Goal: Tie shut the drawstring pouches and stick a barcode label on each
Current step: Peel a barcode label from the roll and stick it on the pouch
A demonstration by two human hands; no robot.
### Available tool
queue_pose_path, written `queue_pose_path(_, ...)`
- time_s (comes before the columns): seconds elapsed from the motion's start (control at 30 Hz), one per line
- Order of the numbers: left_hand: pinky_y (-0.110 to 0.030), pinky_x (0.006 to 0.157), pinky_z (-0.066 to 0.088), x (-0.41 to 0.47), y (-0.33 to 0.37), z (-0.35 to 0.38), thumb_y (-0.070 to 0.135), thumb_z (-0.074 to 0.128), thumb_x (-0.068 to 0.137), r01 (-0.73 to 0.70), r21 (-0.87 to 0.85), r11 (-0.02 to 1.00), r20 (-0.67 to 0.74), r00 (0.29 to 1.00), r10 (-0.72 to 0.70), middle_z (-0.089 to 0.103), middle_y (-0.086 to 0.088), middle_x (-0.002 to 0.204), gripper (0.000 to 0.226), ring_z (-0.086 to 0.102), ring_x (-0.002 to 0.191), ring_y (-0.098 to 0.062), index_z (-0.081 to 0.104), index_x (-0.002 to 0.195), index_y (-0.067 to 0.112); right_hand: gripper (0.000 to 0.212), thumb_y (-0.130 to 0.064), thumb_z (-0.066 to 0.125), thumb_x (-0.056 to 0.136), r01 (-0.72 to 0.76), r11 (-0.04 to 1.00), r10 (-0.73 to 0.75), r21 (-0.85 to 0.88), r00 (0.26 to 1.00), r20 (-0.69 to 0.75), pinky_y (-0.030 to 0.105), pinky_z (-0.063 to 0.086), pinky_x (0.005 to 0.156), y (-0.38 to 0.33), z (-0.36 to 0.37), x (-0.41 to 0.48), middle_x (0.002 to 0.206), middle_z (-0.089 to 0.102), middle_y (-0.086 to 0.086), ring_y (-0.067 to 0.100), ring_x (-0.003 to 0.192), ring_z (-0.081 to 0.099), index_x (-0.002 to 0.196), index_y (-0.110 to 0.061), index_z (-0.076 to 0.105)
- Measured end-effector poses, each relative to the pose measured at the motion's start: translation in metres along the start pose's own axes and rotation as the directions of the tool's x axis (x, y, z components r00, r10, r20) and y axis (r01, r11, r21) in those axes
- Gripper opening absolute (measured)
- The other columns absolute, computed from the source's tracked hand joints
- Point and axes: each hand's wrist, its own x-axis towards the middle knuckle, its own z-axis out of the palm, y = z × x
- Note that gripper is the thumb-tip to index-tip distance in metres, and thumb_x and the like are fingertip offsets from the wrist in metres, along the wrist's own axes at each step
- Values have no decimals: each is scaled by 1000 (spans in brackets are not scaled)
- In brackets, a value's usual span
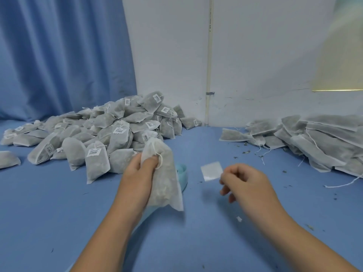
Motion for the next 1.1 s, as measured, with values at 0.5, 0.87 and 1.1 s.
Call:
queue_pose_path(0.5,-44,89,49,-49,-11,42,24,57,89,238,315,919,616,685,-389,69,-21,112,28,69,97,-29,69,107,5,3,-32,54,79,565,792,-561,-232,823,92,17,46,55,3,-16,-36,77,63,-15,-1,66,60,82,-31,56)
queue_pose_path(0.87,-36,73,33,-45,-7,39,14,54,67,313,272,910,689,597,-411,52,-15,91,31,46,87,-27,61,97,7,5,-21,57,83,622,708,-592,-334,781,198,17,44,55,17,-28,-29,71,61,-15,1,67,58,80,-24,60)
queue_pose_path(1.1,-26,61,42,-45,-6,36,14,58,68,362,194,912,730,568,-380,63,-8,75,16,58,67,-17,72,75,13,14,-23,50,87,699,611,-584,-371,714,386,34,48,52,14,-38,-27,77,58,-13,13,63,55,83,-19,62)
